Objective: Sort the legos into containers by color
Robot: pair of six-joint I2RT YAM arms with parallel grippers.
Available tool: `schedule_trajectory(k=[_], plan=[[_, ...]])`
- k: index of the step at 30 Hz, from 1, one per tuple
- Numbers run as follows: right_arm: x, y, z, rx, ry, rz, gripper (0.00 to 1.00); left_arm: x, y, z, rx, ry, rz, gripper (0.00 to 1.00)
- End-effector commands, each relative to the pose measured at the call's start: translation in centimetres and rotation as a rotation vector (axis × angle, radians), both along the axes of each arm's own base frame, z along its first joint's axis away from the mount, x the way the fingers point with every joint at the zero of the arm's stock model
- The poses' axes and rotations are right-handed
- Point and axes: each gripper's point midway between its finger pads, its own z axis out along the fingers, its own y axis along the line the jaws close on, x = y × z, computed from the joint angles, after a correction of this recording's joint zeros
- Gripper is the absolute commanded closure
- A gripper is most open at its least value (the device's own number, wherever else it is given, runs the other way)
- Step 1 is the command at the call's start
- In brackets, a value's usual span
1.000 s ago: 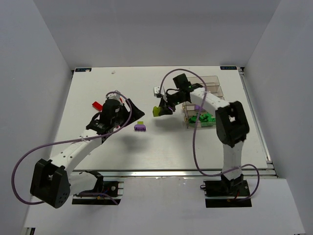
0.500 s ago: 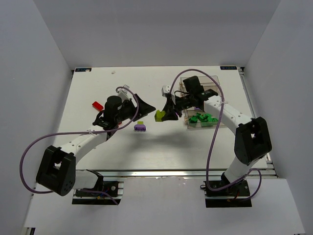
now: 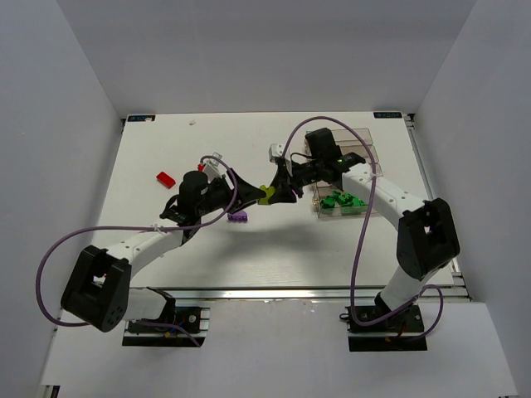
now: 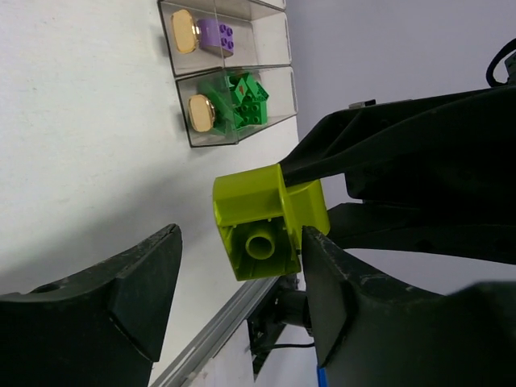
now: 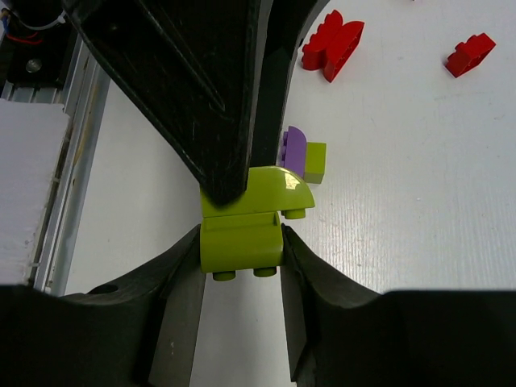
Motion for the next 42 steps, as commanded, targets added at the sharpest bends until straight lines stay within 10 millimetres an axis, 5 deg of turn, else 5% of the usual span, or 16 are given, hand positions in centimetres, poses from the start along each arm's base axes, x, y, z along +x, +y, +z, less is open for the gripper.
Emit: schedule_trajectory(k=[1, 8, 10, 12, 16, 21, 34, 42], plan=[[0.8, 1.2, 2.1, 0.046, -0.065, 0.006, 1.00, -0.4, -0.9, 1.2, -0.049, -0.024, -0.025, 0.31], [0.9, 1.2, 1.5, 0.028, -0.087, -0.014, 1.00, -0.5, -1.9, 1.0, -0.070, -0.003, -0.073, 0.66], [1.0, 1.1, 1.3, 0.020, -0.096, -0.020, 1.00, -0.6, -2.0, 0.8, -0.069, 0.002, -0.079, 0.92], [1.4, 0.8, 1.0, 0.004, -0.114, -0.035, 1.00, -0.5, -1.9, 0.8, -0.059, 0.005, -0.071, 1.00], [2.6, -0.6, 0.6, -0.006, -0.124, -0.080, 1.00, 0.0, -1.1, 1.1, -0.009, -0.016, -0.034, 1.00], [6.9, -4.9, -0.1, -0.040, -0.121, -0.237, 1.00, 0.7, 0.0, 1.5, 0.006, -0.039, 0.012, 1.00], [20.1, -19.4, -3.2, -0.218, -0.032, -0.923, 1.00, 1.1, -0.6, 1.4, -0.015, -0.038, -0.014, 1.00], [25.6, -23.2, -4.9, -0.229, 0.043, -1.229, 1.00, 1.3, -0.8, 1.4, -0.015, -0.035, -0.023, 1.00]])
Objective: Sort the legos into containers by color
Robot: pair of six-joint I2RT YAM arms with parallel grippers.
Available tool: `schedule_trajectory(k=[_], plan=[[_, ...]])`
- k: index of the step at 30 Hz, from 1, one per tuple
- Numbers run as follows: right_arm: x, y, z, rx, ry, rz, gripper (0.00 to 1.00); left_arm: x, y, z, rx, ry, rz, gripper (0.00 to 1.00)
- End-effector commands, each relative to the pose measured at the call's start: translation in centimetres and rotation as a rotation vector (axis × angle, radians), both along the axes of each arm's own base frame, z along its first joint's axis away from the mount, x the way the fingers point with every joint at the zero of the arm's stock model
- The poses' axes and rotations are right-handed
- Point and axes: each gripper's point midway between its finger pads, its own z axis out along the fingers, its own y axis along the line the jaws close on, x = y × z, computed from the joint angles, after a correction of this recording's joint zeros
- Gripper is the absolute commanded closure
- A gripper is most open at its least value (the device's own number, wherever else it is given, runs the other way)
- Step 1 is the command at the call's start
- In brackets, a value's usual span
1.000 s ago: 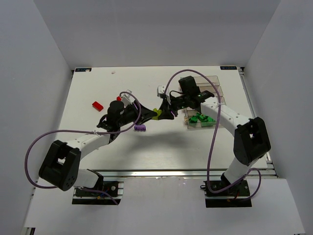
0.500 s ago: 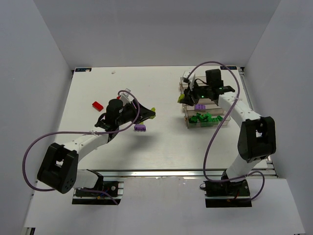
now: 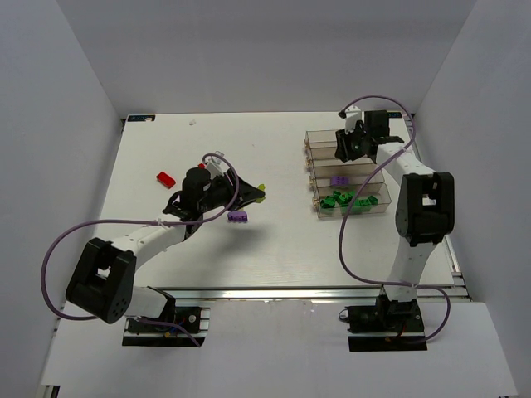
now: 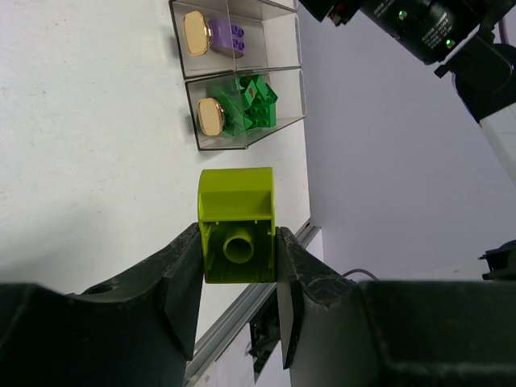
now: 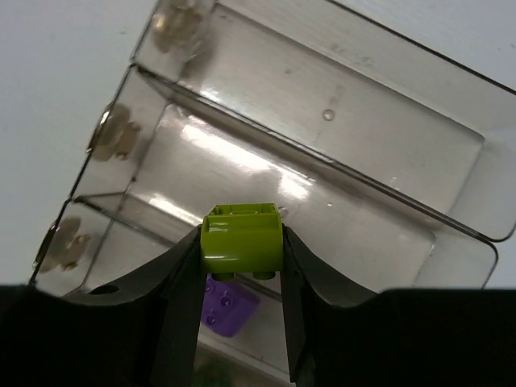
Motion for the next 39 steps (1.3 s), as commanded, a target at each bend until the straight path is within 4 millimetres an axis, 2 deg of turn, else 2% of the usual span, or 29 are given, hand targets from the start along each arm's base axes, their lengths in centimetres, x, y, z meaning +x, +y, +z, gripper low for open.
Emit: schedule_trajectory(k=[1, 3, 5, 6, 9, 11, 14, 15, 16, 18, 19, 20, 21, 22, 23, 24, 25, 26, 28, 30, 31, 32, 33, 34, 35, 36, 37, 38, 39], plan=[[3.7, -1.3, 3.5, 0.030, -0.095, -0.179, 1.00, 0.5, -0.5, 2.2, -0.026, -0.064, -0.022, 1.00], [4.8, -1.7, 2.9, 0.026, -0.094, -0.213, 0.99, 0.6, -0.5, 2.3, -0.027, -0.065, -0.021, 1.00], [5.3, -1.8, 3.0, 0.031, -0.096, -0.220, 0.92, 0.7, -0.7, 2.5, -0.028, -0.069, -0.027, 1.00], [5.4, -1.7, 2.5, 0.030, -0.088, -0.219, 0.76, 0.7, -0.8, 2.5, -0.027, -0.069, -0.030, 1.00], [5.5, -1.9, 1.7, 0.032, -0.067, -0.219, 0.56, 0.9, -1.3, 2.5, -0.009, -0.071, -0.051, 1.00], [5.3, -2.2, 1.2, 0.044, -0.040, -0.226, 0.50, 1.2, -1.8, 3.2, 0.000, -0.096, -0.070, 1.00], [4.9, -2.7, 0.7, 0.068, -0.009, -0.231, 0.45, 1.4, -2.7, 2.7, 0.024, -0.088, -0.100, 1.00], [4.8, -2.8, 0.8, 0.076, -0.007, -0.229, 0.37, 1.6, -3.3, 3.4, 0.023, -0.099, -0.113, 1.00], [4.6, -3.1, 0.8, 0.079, -0.001, -0.230, 0.33, 1.8, -3.7, 2.9, 0.034, -0.094, -0.124, 1.00], [4.3, -3.2, 1.3, 0.097, 0.004, -0.219, 0.28, 2.1, -4.8, 3.6, 0.032, -0.109, -0.149, 1.00], [4.2, -3.6, 1.6, 0.104, 0.002, -0.223, 0.27, 2.5, -5.4, 2.8, 0.046, -0.097, -0.162, 1.00], [4.0, -3.4, 2.2, 0.126, -0.002, -0.203, 0.25, 2.5, -5.8, 2.5, 0.057, -0.087, -0.177, 1.00], [3.8, -3.8, 3.5, 0.132, -0.024, -0.186, 0.15, 2.9, -6.7, 3.5, 0.055, -0.116, -0.194, 1.00], [3.4, -3.7, 4.2, 0.140, -0.035, -0.158, 0.10, 3.4, -7.3, 2.6, 0.069, -0.099, -0.205, 1.00], [2.6, -2.6, 5.2, 0.189, -0.040, -0.077, 0.11, 3.8, -7.8, 2.5, 0.074, -0.104, -0.214, 1.00], [2.0, -3.3, 7.5, 0.214, -0.090, -0.032, 0.10, 3.9, -8.4, 2.2, 0.086, -0.098, -0.227, 1.00], [1.4, -4.2, 8.5, 0.206, -0.134, 0.022, 0.11, 4.9, -9.1, 3.4, 0.087, -0.139, -0.236, 1.00], [0.3, -3.9, 8.7, 0.227, -0.141, 0.077, 0.11, 5.8, -9.8, 1.8, 0.109, -0.117, -0.242, 1.00], [-2.6, -2.4, 11.3, 0.311, -0.168, 0.276, 0.11, 7.7, -11.5, 1.3, 0.139, -0.144, -0.259, 1.00], [-4.1, -2.0, 11.4, 0.343, -0.133, 0.329, 0.30, 9.0, -13.2, 1.2, 0.139, -0.172, -0.269, 1.00], [-5.2, -1.8, 11.0, 0.352, -0.099, 0.356, 0.42, 10.3, -14.5, 3.1, 0.111, -0.221, -0.271, 1.00], [-6.5, -1.2, 11.4, 0.379, -0.097, 0.397, 0.67, 11.0, -15.7, 1.0, 0.125, -0.205, -0.285, 1.00], [-7.3, -1.0, 11.2, 0.385, -0.092, 0.409, 0.79, 11.9, -16.3, 0.8, 0.139, -0.228, -0.278, 1.00], [-7.8, -0.8, 11.5, 0.387, -0.114, 0.426, 0.87, 13.3, -17.2, 2.6, 0.126, -0.277, -0.268, 1.00], [-9.2, -0.6, 11.4, 0.387, -0.121, 0.432, 0.93, 14.2, -18.0, 0.6, 0.141, -0.261, -0.267, 0.99], [-9.7, -0.5, 11.4, 0.384, -0.135, 0.440, 0.93, 15.0, -18.4, 0.5, 0.139, -0.269, -0.254, 0.99], [-10.0, -0.5, 11.7, 0.372, -0.166, 0.446, 0.93, 16.1, -18.9, 1.7, 0.125, -0.305, -0.239, 0.99], [-10.9, -0.4, 11.9, 0.366, -0.180, 0.448, 0.92, 16.8, -19.3, -0.1, 0.140, -0.291, -0.234, 0.98], [-11.3, -0.4, 11.8, 0.364, -0.186, 0.449, 0.91, 17.5, -19.5, -0.3, 0.145, -0.303, -0.218, 0.97]])
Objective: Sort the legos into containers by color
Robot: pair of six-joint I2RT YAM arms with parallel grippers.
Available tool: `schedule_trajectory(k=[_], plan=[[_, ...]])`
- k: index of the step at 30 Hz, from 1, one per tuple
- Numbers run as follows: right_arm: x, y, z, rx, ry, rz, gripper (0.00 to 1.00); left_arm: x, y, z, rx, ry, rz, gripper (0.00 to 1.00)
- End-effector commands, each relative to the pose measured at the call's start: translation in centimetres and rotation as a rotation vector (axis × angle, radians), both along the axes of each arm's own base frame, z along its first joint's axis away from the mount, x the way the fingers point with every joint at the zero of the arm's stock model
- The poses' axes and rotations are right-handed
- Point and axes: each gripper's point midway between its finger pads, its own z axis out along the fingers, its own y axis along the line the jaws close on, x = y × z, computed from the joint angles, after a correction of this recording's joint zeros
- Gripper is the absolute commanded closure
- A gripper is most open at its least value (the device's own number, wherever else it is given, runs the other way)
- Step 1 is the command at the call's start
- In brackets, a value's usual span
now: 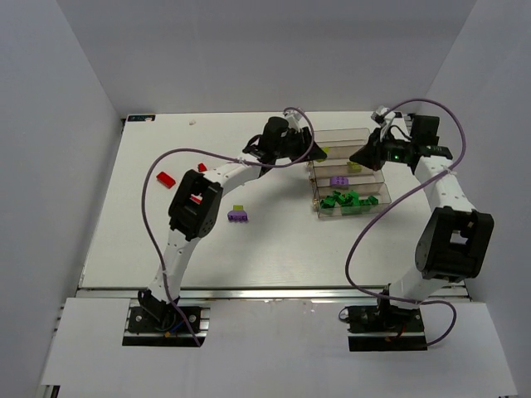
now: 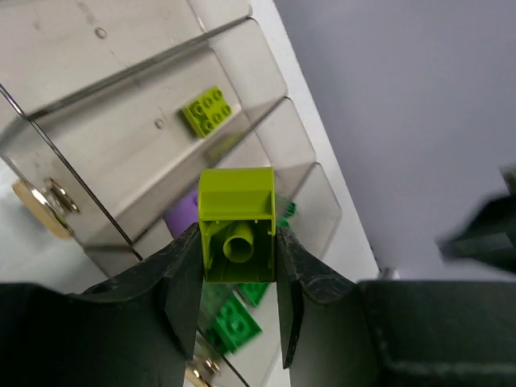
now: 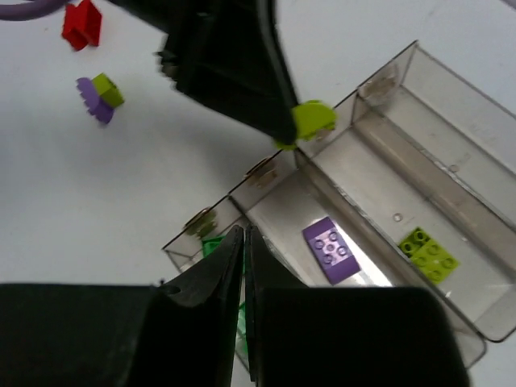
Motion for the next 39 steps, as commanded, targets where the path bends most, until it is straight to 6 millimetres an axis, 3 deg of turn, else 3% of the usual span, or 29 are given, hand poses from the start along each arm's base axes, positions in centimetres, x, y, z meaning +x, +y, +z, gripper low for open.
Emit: schedule_trajectory(k=[1, 2, 3, 5, 8, 9, 12, 13, 16, 20, 25, 28, 29, 30, 31, 32, 33, 34, 35, 36, 37, 38, 39], plan=[[-2.4, 1.0, 1.5, 0.026, -0.081, 0.075, 0.90, 2.3, -0.8, 1.5, -0.006, -0.090, 0.039, 0.96], [-2.8, 1.1, 1.8, 0.023, -0.095, 0.078, 0.89, 3.0, -1.1, 2.5, -0.021, -0.114, 0.050, 0.94], [-3.2, 1.1, 1.4, 0.026, -0.082, 0.077, 0.89, 3.8, -1.2, 1.2, -0.006, -0.110, 0.070, 0.92], [-3.6, 1.2, 1.4, 0.030, -0.084, 0.081, 0.88, 4.8, -1.5, 1.8, -0.010, -0.127, 0.095, 0.88], [-4.1, 1.4, 1.2, 0.041, -0.077, 0.084, 0.86, 6.0, -1.5, 0.2, 0.020, -0.115, 0.136, 0.80], [-4.2, 1.4, 1.1, 0.048, -0.072, 0.080, 0.86, 6.4, -1.7, 0.2, 0.021, -0.120, 0.143, 0.72], [-4.5, 1.6, 1.2, 0.061, -0.073, 0.088, 0.82, 6.8, -1.8, 0.1, 0.023, -0.119, 0.157, 0.63], [-4.6, 1.6, 1.1, 0.064, -0.072, 0.089, 0.80, 6.7, -1.6, -0.9, 0.045, -0.094, 0.157, 0.56], [-4.5, 1.6, 1.1, 0.066, -0.069, 0.088, 0.73, 6.4, -2.0, -1.3, 0.045, -0.082, 0.138, 0.39], [-4.5, 1.6, 1.2, 0.066, -0.066, 0.088, 0.62, 5.9, -2.5, -0.1, 0.016, -0.086, 0.105, 0.31], [-4.9, 2.0, 1.9, 0.063, -0.108, 0.132, 0.52, 5.8, -2.5, 3.9, -0.026, -0.144, 0.105, 0.31], [-5.6, 3.0, 2.5, 0.030, -0.175, 0.209, 0.41, 5.4, -1.3, 8.7, -0.030, -0.229, 0.116, 0.53], [-6.3, 3.9, 2.4, 0.002, -0.225, 0.267, 0.25, 5.4, -0.4, 8.4, 0.007, -0.238, 0.123, 0.64], [-6.8, 4.4, 2.3, -0.006, -0.257, 0.305, 0.11, 4.6, 1.0, 12.3, -0.006, -0.285, 0.142, 0.83], [-7.6, 5.1, 2.5, 0.001, -0.294, 0.349, 0.10, 4.8, 2.7, 12.7, 0.021, -0.288, 0.176, 0.89], [-8.2, 6.1, 2.4, 0.002, -0.331, 0.394, 0.11, 4.1, 4.4, 10.0, 0.094, -0.258, 0.181, 0.93], [-8.6, 7.1, 2.1, -0.004, -0.372, 0.440, 0.11, 3.4, 5.9, 10.0, 0.121, -0.257, 0.198, 0.95], [-9.0, 7.8, 1.4, -0.011, -0.368, 0.465, 0.11, 2.4, 8.8, 13.8, 0.114, -0.305, 0.254, 0.94], [-9.7, 9.5, 1.0, -0.017, -0.376, 0.522, 0.11, 1.6, 10.5, 13.8, 0.141, -0.308, 0.275, 0.93], [-10.7, 10.3, 0.2, -0.045, -0.378, 0.583, 0.11, 0.2, 12.7, 10.0, 0.210, -0.238, 0.291, 0.90], [-10.2, 11.1, -0.2, -0.092, -0.378, 0.616, 0.10, -1.0, 15.9, 12.8, 0.203, -0.266, 0.360, 0.74], [-11.3, 13.1, -0.6, -0.101, -0.366, 0.689, 0.16, -2.1, 17.6, 12.3, 0.227, -0.248, 0.389, 0.64], [-11.2, 13.8, -2.0, -0.138, -0.301, 0.701, 0.22, -4.0, 19.8, 8.3, 0.307, -0.166, 0.405, 0.56]])
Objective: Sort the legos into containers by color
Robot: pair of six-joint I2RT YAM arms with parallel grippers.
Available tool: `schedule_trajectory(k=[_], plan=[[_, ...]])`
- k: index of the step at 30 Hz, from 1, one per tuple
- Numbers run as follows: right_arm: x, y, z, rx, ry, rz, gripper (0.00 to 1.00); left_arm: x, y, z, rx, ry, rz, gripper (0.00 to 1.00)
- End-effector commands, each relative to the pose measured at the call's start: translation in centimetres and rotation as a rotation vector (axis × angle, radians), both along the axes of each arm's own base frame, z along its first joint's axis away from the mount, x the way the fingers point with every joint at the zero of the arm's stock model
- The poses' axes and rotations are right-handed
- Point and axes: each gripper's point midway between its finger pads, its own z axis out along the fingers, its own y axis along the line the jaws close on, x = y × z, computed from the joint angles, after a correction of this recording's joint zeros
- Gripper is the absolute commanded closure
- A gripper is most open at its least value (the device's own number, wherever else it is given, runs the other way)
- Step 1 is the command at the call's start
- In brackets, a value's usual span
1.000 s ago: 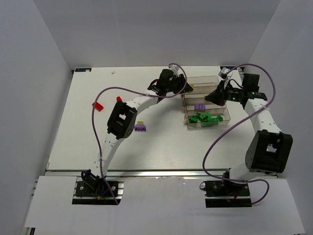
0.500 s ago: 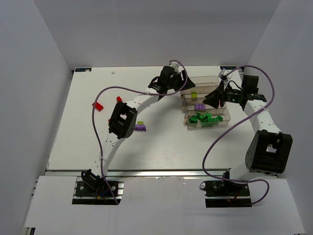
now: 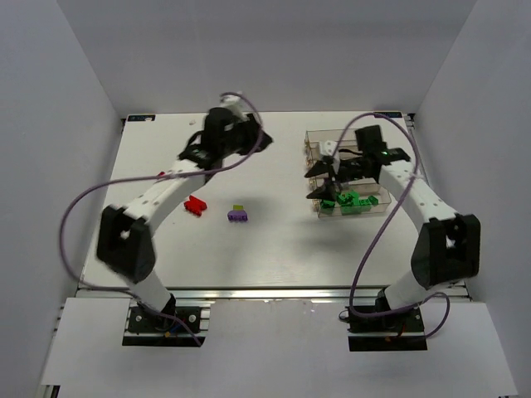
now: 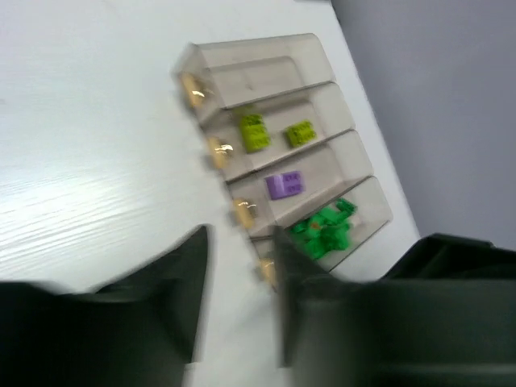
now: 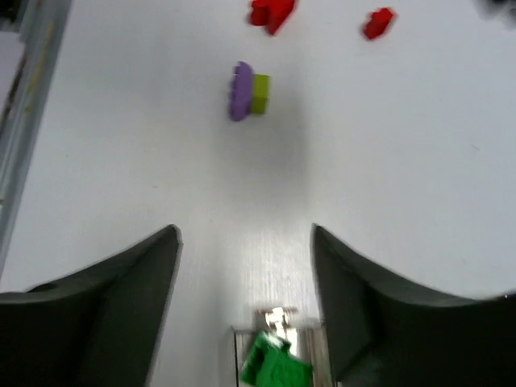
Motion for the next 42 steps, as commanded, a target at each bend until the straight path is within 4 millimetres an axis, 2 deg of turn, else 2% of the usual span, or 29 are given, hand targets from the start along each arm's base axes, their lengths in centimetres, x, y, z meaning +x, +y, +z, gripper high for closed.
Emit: schedule_trajectory(k=[1, 2, 3, 4, 5, 6, 7, 8, 11, 13, 15, 16, 19, 20, 22, 23, 24, 25, 26, 28, 31, 34, 42], plan=[[-0.7, 3.6, -0.7, -0.106, -0.045, 0.132, 0.34, -3.5, 7.8, 0.0, 0.100, -0.001, 0.160, 0.44], [-1.4, 5.2, -0.8, -0.119, -0.031, 0.165, 0.40, -5.0, 9.8, 1.9, 0.105, -0.043, 0.209, 0.39], [-1.2, 6.1, -0.8, -0.129, -0.021, 0.159, 0.46, -6.1, 11.1, 1.1, 0.130, -0.030, 0.247, 0.36], [-0.1, 7.0, -1.1, -0.145, 0.031, 0.096, 0.51, -7.9, 12.4, -2.0, 0.173, 0.034, 0.262, 0.32], [-0.3, 8.3, -0.6, -0.142, 0.038, 0.099, 0.57, -8.9, 13.1, -2.6, 0.181, 0.049, 0.273, 0.28], [-0.2, 9.0, -0.5, -0.140, 0.051, 0.088, 0.60, -9.9, 13.9, -2.4, 0.175, 0.048, 0.294, 0.28], [0.3, 9.4, -0.9, -0.157, 0.075, 0.056, 0.62, -11.1, 14.6, -4.5, 0.206, 0.100, 0.298, 0.28], [0.5, 10.5, -0.4, -0.140, 0.124, 0.010, 0.64, -11.6, 14.8, -5.0, 0.208, 0.118, 0.303, 0.27], [1.9, 11.0, -0.1, -0.123, 0.204, -0.115, 0.61, -12.6, 15.6, -7.1, 0.251, 0.178, 0.321, 0.27], [1.9, 10.7, -0.3, -0.129, 0.217, -0.152, 0.57, -12.6, 16.0, -8.3, 0.286, 0.212, 0.335, 0.27], [1.4, 10.1, -1.1, -0.144, 0.216, -0.158, 0.49, -12.1, 15.9, -8.9, 0.311, 0.225, 0.333, 0.27], [1.0, 9.8, -0.8, -0.144, 0.196, -0.162, 0.46, -12.0, 16.0, -10.2, 0.346, 0.259, 0.329, 0.27], [0.2, 8.8, -1.0, -0.162, 0.167, -0.165, 0.41, -11.1, 15.6, -11.3, 0.398, 0.287, 0.305, 0.26], [-0.1, 8.6, -1.0, -0.164, 0.162, -0.165, 0.41, -10.8, 15.4, -12.6, 0.423, 0.316, 0.292, 0.26], [-0.9, 7.9, -1.1, -0.172, 0.146, -0.168, 0.40, -9.8, 14.7, -12.6, 0.427, 0.308, 0.265, 0.26], [-1.1, 7.7, -1.0, -0.173, 0.140, -0.168, 0.40, -9.6, 14.3, -13.6, 0.441, 0.330, 0.244, 0.26], [-1.4, 7.5, -0.6, -0.169, 0.124, -0.173, 0.40, -9.0, 13.9, -13.3, 0.438, 0.323, 0.236, 0.26], [-1.6, 7.2, -1.1, -0.179, 0.126, -0.176, 0.39, -8.7, 13.7, -13.5, 0.443, 0.328, 0.228, 0.26], [-1.7, 6.9, -1.2, -0.181, 0.125, -0.181, 0.39, -8.6, 13.4, -14.5, 0.454, 0.350, 0.212, 0.26], [-1.9, 6.4, -0.9, -0.178, 0.120, -0.190, 0.39, -7.9, 12.8, -14.3, 0.457, 0.352, 0.198, 0.26], [-1.9, 5.6, -0.9, -0.171, 0.121, -0.207, 0.38, -7.6, 12.3, -15.3, 0.484, 0.379, 0.173, 0.26], [-1.4, 4.7, -0.6, -0.156, 0.134, -0.235, 0.38, -8.0, 12.0, -16.3, 0.518, 0.412, 0.152, 0.26], [-1.0, 4.0, -0.2, -0.133, 0.137, -0.253, 0.38, -9.8, 11.9, -18.7, 0.640, 0.483, 0.123, 0.28]])
